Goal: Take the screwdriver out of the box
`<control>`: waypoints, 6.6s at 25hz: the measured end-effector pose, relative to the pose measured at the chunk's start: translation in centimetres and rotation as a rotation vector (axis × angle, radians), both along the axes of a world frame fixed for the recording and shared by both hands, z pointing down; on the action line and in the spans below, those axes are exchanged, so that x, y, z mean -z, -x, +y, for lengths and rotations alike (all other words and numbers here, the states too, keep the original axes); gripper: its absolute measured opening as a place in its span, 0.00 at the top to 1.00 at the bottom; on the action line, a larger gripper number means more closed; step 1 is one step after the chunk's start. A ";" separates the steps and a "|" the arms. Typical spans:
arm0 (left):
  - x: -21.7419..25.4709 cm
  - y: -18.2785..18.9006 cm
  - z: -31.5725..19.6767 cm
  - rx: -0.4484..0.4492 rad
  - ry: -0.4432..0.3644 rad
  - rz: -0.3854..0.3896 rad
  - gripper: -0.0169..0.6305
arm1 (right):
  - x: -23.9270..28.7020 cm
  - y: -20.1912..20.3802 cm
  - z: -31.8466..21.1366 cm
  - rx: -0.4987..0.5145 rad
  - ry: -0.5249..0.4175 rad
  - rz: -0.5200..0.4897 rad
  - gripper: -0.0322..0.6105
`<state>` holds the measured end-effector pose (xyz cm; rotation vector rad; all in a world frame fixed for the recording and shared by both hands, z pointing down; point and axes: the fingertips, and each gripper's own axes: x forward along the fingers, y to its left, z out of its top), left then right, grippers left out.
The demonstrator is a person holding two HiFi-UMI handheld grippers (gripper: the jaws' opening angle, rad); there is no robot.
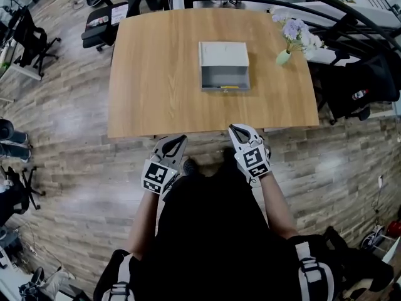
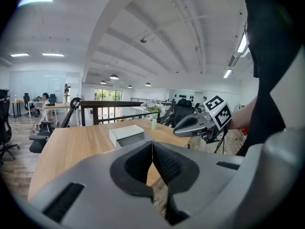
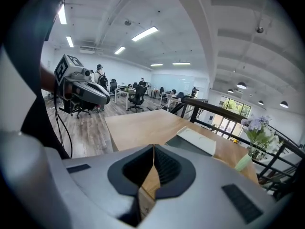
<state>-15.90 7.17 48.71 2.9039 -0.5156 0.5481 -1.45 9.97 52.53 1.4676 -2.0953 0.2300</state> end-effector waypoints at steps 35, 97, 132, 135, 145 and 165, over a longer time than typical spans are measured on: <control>-0.5 -17.1 5.9 0.181 -0.035 -0.052 0.94 | -2.4 -15.0 2.2 0.232 0.030 -0.041 0.91; 0.6 -13.2 -10.5 0.052 0.001 0.025 0.94 | -0.9 -10.5 -10.6 0.133 0.056 0.034 0.91; -4.3 -13.1 -17.8 0.037 0.102 0.068 0.94 | -4.5 -11.2 -16.7 0.115 0.141 0.126 0.91; -4.6 -14.6 -18.2 0.038 0.108 0.064 0.94 | -5.2 -11.9 -17.5 0.159 0.161 0.142 0.91; -6.0 -17.1 -20.0 0.062 0.142 0.026 0.94 | -7.6 -13.1 -20.0 0.287 0.230 0.124 0.91; -8.6 -15.7 -19.5 0.179 0.205 -0.012 0.94 | -17.0 -13.3 -19.4 0.611 0.514 0.221 0.90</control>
